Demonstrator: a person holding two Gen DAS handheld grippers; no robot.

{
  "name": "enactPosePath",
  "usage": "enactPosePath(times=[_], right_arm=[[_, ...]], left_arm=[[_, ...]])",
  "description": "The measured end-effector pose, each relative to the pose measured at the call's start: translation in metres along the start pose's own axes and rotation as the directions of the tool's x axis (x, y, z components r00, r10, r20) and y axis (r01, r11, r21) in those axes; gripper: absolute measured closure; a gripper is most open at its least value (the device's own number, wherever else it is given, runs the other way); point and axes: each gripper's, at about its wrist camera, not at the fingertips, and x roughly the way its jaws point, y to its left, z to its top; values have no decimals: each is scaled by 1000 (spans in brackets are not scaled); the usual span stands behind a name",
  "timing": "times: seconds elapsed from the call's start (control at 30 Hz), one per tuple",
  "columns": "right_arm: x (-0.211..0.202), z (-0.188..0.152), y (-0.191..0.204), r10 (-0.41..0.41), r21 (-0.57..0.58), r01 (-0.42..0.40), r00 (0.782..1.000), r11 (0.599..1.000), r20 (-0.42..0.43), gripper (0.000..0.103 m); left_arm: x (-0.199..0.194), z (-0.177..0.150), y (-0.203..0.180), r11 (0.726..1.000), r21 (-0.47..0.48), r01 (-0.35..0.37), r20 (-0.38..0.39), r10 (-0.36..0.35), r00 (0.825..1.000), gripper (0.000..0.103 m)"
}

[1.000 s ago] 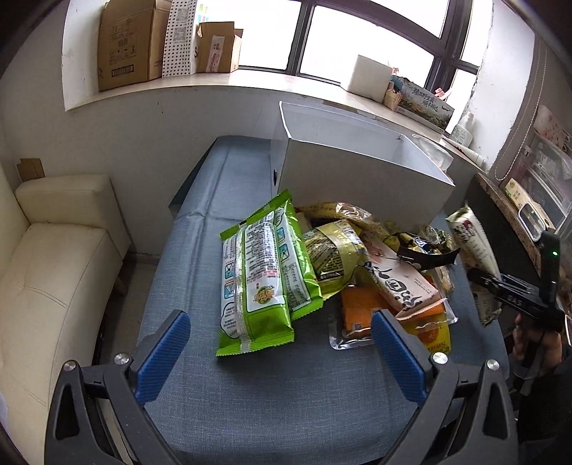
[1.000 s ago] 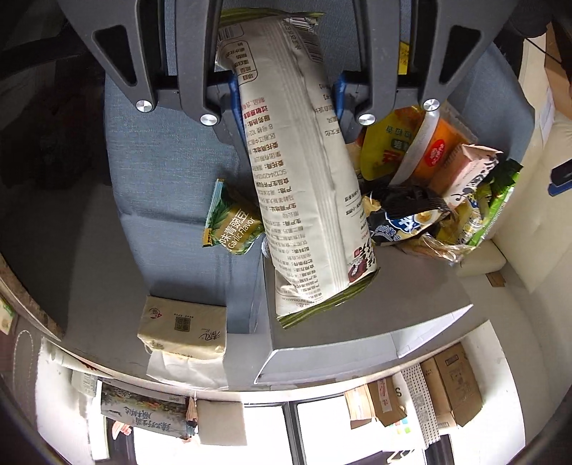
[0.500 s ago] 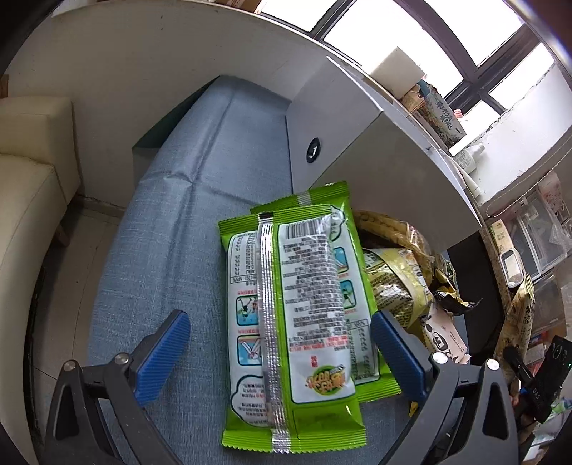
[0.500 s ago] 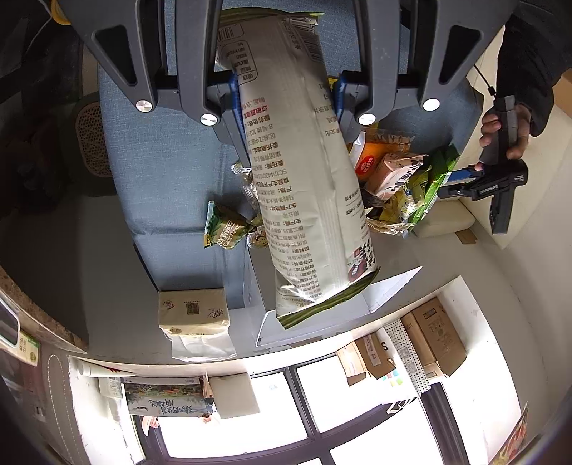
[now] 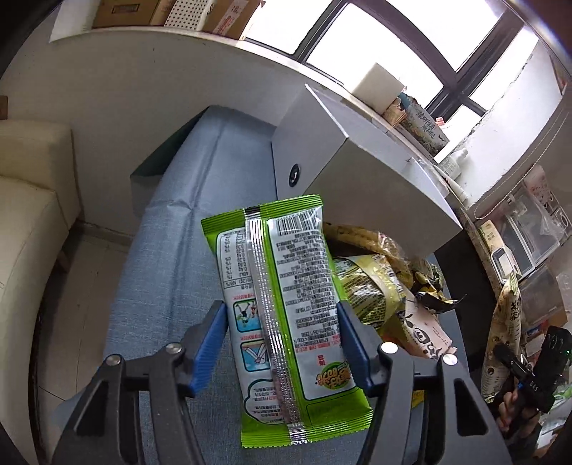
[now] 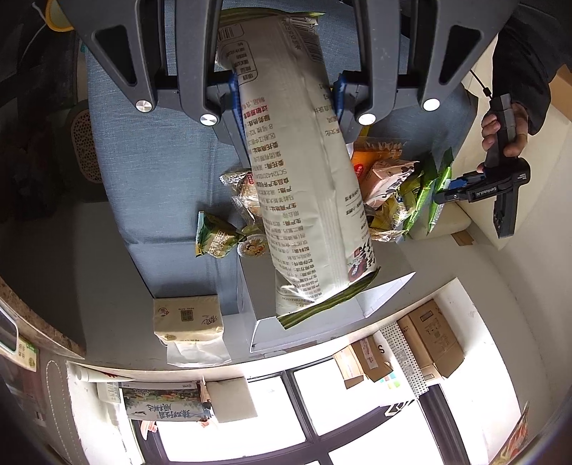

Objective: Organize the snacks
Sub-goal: 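Carry the chip bag into the box while the left carries a green wafer pack, then release both packets in the box and withdraw both grippers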

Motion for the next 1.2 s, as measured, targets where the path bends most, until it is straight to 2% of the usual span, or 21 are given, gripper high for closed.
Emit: enactPosePath(times=[0.17, 0.27, 0.37, 0.47, 0.57, 0.7, 0.8, 0.9, 0.93, 0.97, 1.0, 1.03, 1.1, 1.17, 1.2], right_arm=[[-3, 5, 11, 22, -9, -21, 999, 1000, 25, 63], [-6, 20, 21, 44, -12, -43, 997, 999, 59, 62], [-7, 51, 34, 65, -44, -60, 992, 997, 104, 63], [1, 94, 45, 91, -48, -85, 986, 995, 143, 63], [22, 140, 46, 104, 1, -105, 981, 994, 162, 63], [81, 196, 33, 120, 131, -131, 989, 983, 89, 62], [126, 223, 20, 69, 180, -70, 998, 981, 9, 62], [165, 237, 4, 44, 228, -27, 997, 973, -68, 63], [174, 240, -1, 33, 239, -13, 996, 971, -78, 62], [182, 242, -6, 25, 241, -3, 996, 971, -91, 62], [188, 243, -10, 12, 243, 13, 995, 970, -100, 58], [194, 243, -14, -1, 250, 29, 994, 968, -110, 34], [196, 240, -22, 28, 278, 2, 994, 960, -106, 5], [186, 238, -27, 49, 297, -34, 998, 954, -44, 5], [181, 238, -28, 60, 298, -50, 998, 953, -22, 0]], left_arm=[[-39, 11, -32, 997, 81, -12, 75, 6, 997, 37], [-52, 28, -55, 993, 120, 4, 111, -18, 994, 37], [-53, 53, -87, 982, 186, 16, 138, -42, 989, 37], [-46, 86, -121, 963, 270, -4, 169, -43, 985, 37], [-27, 125, -143, 953, 304, -10, 200, -54, 978, 37], [11, 173, -160, 951, 307, -31, 208, -35, 978, 37], [47, 194, -159, 955, 289, -62, 174, 11, 985, 37], [80, 204, -154, 960, 266, -92, 127, 60, 990, 35], [88, 206, -151, 963, 253, -94, 111, 67, 992, 30], [94, 207, -148, 966, 241, -96, 96, 75, 993, 20], [99, 207, -144, 967, 234, -103, 86, 85, 993, 13], [102, 206, -140, 967, 229, -110, 94, 90, 991, 0], [100, 201, -132, 967, 220, -128, 111, 105, 988, 0], [100, 194, -125, 970, 207, -126, 95, 108, 990, 0], [98, 192, -122, 972, 200, -125, 94, 108, 990, 0]])
